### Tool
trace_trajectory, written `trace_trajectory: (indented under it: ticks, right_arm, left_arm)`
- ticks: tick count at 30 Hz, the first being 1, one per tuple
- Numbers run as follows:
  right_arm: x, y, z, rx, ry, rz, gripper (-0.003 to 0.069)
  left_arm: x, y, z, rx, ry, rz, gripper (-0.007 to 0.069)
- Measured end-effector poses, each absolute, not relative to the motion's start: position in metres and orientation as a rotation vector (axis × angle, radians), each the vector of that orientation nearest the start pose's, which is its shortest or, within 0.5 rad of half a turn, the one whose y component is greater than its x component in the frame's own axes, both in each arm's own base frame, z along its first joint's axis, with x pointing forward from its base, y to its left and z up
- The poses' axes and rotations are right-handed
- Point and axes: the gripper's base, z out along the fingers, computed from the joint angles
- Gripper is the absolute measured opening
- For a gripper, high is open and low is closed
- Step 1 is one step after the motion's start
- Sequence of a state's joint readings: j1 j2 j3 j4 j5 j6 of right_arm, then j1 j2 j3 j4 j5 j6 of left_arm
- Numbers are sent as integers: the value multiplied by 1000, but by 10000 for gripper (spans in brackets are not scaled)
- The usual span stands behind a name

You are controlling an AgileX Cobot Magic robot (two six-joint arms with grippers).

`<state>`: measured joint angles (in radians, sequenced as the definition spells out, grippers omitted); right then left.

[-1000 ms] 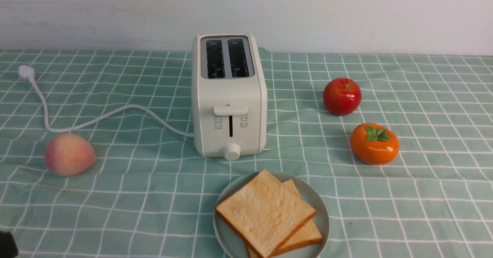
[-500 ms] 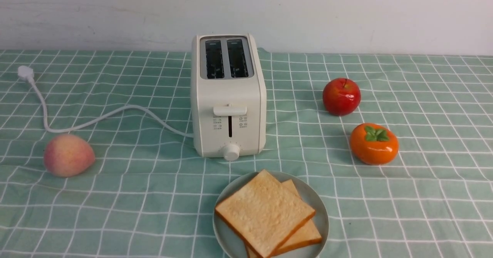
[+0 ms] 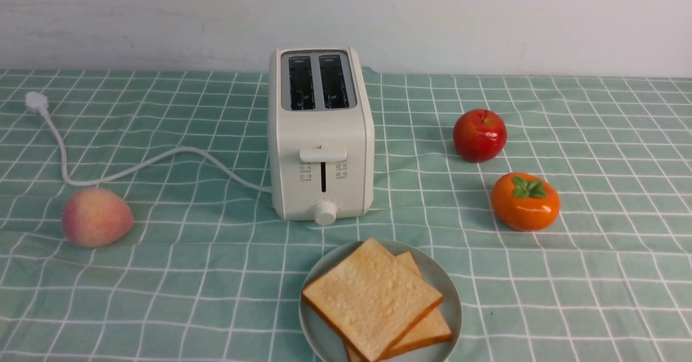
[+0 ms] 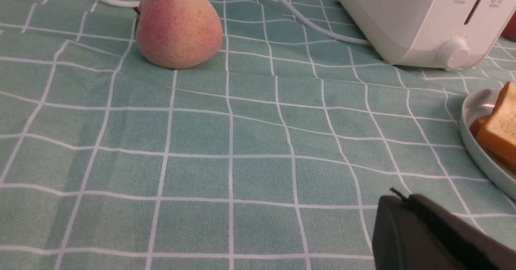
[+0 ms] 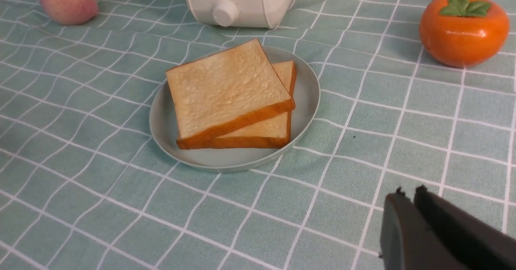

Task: Take toasted bread from bread machine on blue coffee table place on plate.

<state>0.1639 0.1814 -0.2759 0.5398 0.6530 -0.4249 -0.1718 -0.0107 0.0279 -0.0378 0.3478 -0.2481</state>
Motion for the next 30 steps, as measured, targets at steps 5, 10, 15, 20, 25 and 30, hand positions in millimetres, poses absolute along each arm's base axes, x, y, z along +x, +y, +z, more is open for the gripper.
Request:
trace_trajectory:
  ticks: [5,10,15,20,25,30]
  right_arm:
    - [46,36,245,-350,1940,431,50]
    - [39,34,248,-319,1880,402,55]
    - [30,29,252,-225,1788,312,62]
    - [30,23,252,-232,1749,175,69]
    - [45,7,224,-121,1731,1,79]
    - [53,2,179,9,1823,25,86]
  left_arm:
    - [52,-10,173,-94,1859,-330,-10]
    - [52,-10,173,-95,1860,-332,-3]
    - [52,-10,172,-96,1861,-333,0]
    - [52,-10,172,-96,1861,-333,1]
    - [52,-10,172,-96,1861,-333,2]
    - [52,-10,172,-96,1861,-333,2]
